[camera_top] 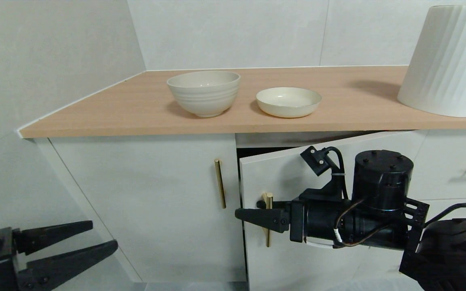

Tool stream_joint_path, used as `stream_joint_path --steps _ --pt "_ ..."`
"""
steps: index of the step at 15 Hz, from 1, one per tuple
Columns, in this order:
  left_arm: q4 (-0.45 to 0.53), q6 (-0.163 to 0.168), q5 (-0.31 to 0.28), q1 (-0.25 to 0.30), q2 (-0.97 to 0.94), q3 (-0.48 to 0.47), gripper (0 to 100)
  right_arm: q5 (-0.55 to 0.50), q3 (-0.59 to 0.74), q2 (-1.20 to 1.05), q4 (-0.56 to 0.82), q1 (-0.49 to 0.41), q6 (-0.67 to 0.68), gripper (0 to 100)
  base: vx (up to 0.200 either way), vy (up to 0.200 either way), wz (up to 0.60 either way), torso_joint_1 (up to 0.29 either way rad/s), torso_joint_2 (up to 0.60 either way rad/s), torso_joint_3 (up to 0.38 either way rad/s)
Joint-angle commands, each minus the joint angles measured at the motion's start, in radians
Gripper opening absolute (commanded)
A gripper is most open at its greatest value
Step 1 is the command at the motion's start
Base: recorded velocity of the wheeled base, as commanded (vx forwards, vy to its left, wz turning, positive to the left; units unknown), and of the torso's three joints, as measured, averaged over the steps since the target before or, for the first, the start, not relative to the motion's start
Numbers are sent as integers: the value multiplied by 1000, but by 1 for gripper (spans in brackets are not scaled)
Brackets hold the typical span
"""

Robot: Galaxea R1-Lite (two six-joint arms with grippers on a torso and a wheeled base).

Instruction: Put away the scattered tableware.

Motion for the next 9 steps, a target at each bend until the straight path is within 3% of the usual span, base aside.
stream_joint_path --steps 1,2,3,9 --pt "-44 -24 -1 -29 91 33 100 0 0 2 0 2 1 100 0 0 0 0 0 0" --pt "-49 -33 -1 -43 91 34 100 0 0 2 -1 2 1 100 0 0 0 0 0 0" --pt "-49 -42 -1 -65 91 36 0 0 0 2 -1 0 1 100 0 0 0 0 0 0" --pt "-53 -38 -1 -134 143 28 0 0 1 2 -3 2 1 100 0 0 0 0 0 0"
